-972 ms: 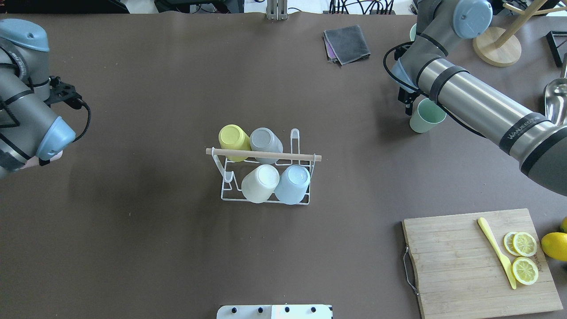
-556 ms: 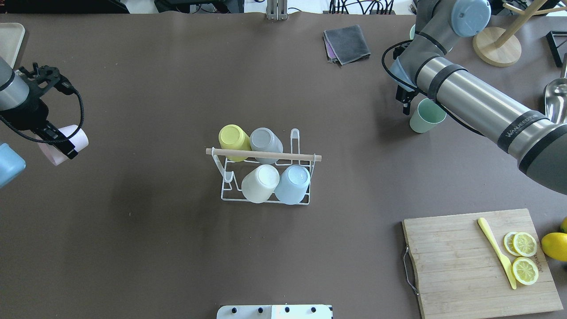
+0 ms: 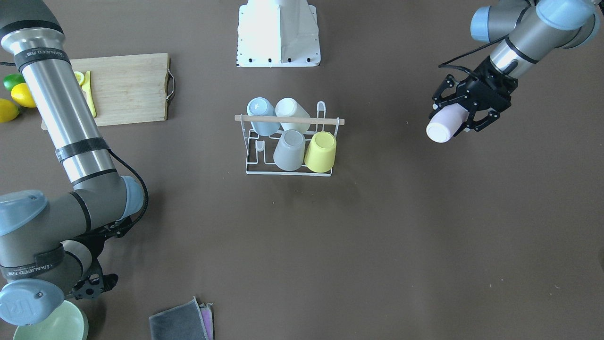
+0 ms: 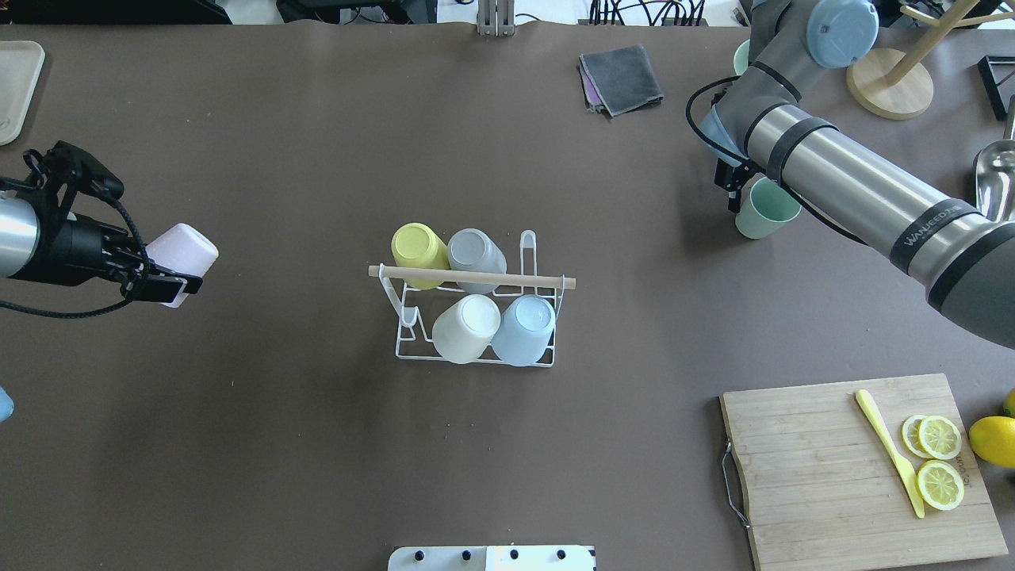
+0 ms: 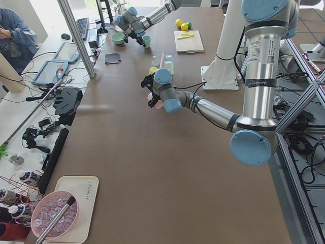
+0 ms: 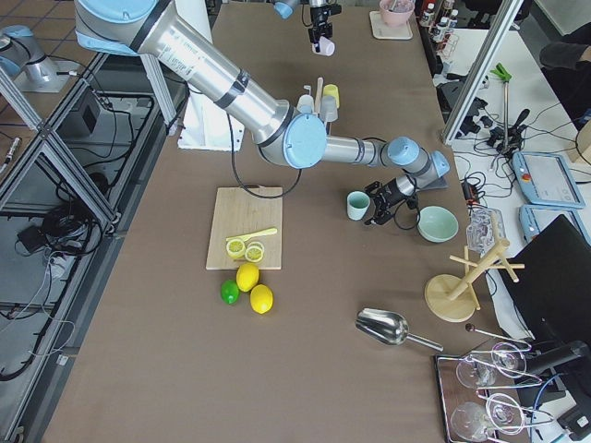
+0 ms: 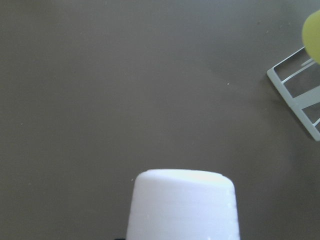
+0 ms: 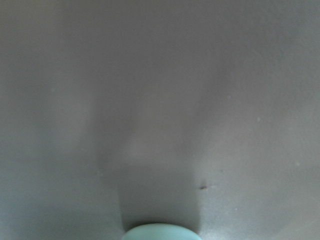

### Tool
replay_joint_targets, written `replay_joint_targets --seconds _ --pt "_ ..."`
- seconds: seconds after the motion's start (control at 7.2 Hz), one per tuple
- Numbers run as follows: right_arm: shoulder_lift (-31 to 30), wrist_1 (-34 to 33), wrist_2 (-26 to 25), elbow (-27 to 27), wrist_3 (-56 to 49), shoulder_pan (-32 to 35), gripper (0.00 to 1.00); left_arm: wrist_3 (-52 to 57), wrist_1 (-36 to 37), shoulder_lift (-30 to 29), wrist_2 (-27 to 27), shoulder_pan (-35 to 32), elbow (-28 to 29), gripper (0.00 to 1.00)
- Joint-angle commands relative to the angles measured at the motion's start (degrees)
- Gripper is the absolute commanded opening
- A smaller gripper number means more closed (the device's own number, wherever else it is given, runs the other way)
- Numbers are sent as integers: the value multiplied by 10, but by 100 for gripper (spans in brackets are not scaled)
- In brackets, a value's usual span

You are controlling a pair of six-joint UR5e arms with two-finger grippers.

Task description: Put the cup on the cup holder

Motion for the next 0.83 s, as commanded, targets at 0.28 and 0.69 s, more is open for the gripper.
replay_joint_targets --seconds 0.28,0.69 --pt "2 -14 18 -19 -3 -2 100 -36 -310 49 277 141 -17 7" --pt "6 -35 30 -19 -3 -3 100 -6 -437 42 501 274 -17 8"
